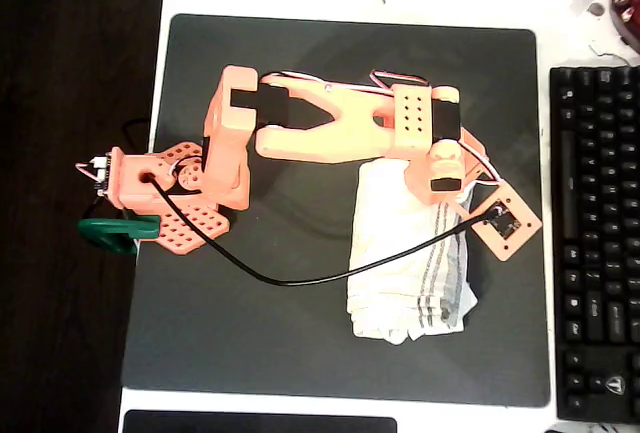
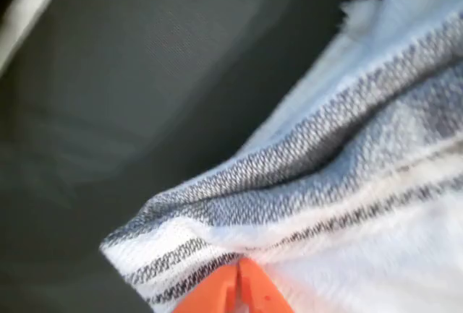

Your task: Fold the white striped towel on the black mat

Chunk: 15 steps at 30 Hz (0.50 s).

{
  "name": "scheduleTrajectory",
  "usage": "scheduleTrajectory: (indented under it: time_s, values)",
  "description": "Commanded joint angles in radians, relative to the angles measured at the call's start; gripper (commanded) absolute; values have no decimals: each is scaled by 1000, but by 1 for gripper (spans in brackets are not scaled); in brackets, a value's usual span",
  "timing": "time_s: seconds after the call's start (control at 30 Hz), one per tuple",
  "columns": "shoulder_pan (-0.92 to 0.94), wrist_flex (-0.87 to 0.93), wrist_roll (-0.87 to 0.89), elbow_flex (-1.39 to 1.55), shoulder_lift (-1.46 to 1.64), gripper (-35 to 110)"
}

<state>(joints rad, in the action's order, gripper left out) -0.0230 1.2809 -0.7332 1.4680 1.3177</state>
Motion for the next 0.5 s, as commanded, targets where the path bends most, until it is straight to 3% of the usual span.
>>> scheduleTrajectory:
  time_s: [0.0, 0.2, 0.47]
  values:
    - [28, 66, -20, -58, 121, 0]
    - [164, 152, -71, -100, 213, 0]
    - [354, 32, -199, 17, 212, 0]
